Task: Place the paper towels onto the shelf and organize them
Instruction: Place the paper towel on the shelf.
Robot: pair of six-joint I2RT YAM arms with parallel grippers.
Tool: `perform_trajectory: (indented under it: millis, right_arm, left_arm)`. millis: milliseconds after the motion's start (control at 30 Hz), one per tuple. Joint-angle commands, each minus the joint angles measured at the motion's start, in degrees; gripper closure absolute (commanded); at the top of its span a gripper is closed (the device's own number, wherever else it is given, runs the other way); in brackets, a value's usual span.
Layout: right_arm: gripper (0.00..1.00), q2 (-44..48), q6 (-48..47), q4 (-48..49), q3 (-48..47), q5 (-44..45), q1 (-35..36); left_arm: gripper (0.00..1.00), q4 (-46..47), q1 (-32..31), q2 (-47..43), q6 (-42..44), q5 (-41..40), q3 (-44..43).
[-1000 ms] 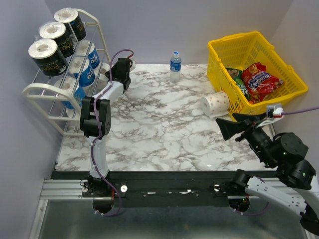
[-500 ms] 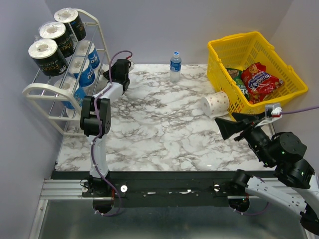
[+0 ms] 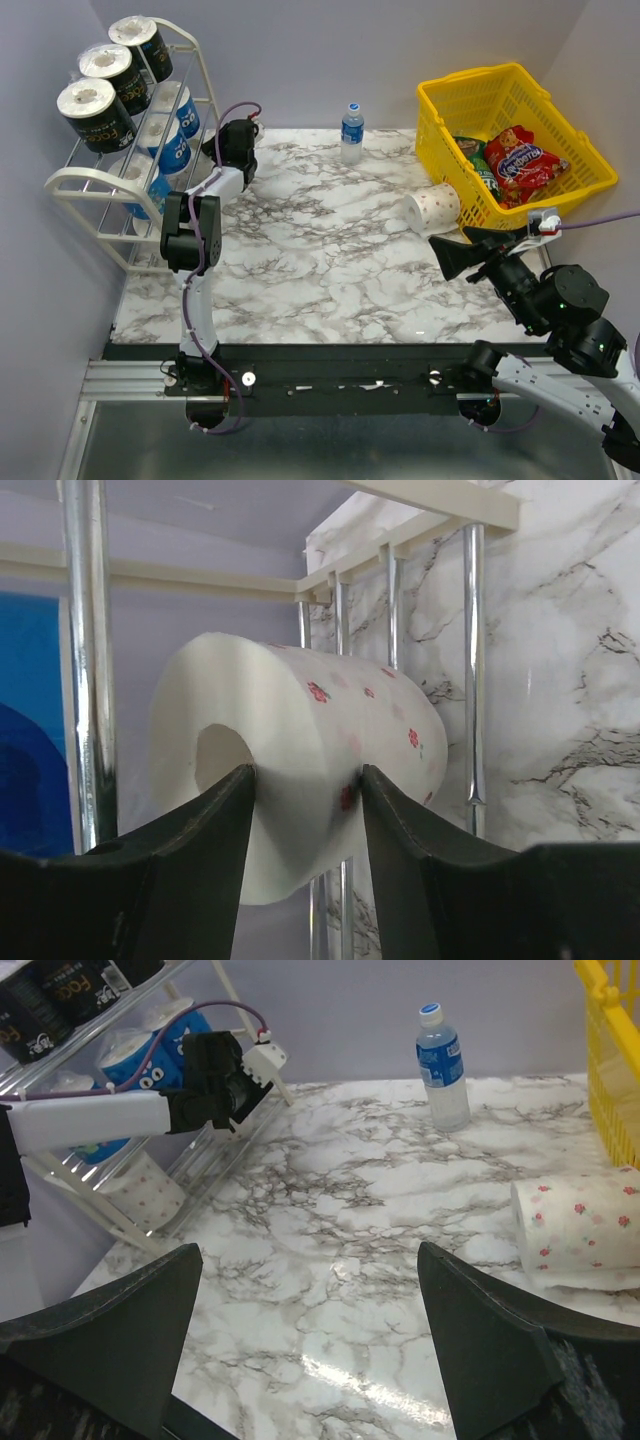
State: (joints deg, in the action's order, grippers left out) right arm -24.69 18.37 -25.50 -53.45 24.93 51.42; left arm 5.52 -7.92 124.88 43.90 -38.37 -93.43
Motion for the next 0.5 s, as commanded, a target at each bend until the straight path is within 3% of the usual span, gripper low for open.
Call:
perform_trajectory:
  millis: [0,33,467]
  right_arm:
    - [0.03,0.8,-0.4,1.1,1.1,2.2,-0.1]
    - [0.03,0.9,-0.4,1.1,1.2,2.4,-0.1]
    - [0.03,1.6,-0.4,1.3,1.9,2.5,0.0]
  left_arm:
    - [0.39,3.0,0.7,1.6,1.1,-3.2,-2.2]
    - [0.35,3.3,0.7,1.5,1.3,-3.7,-2.5]
    - [0.31,9.3,-0.3,1.1,8.3,-8.8,-0.4]
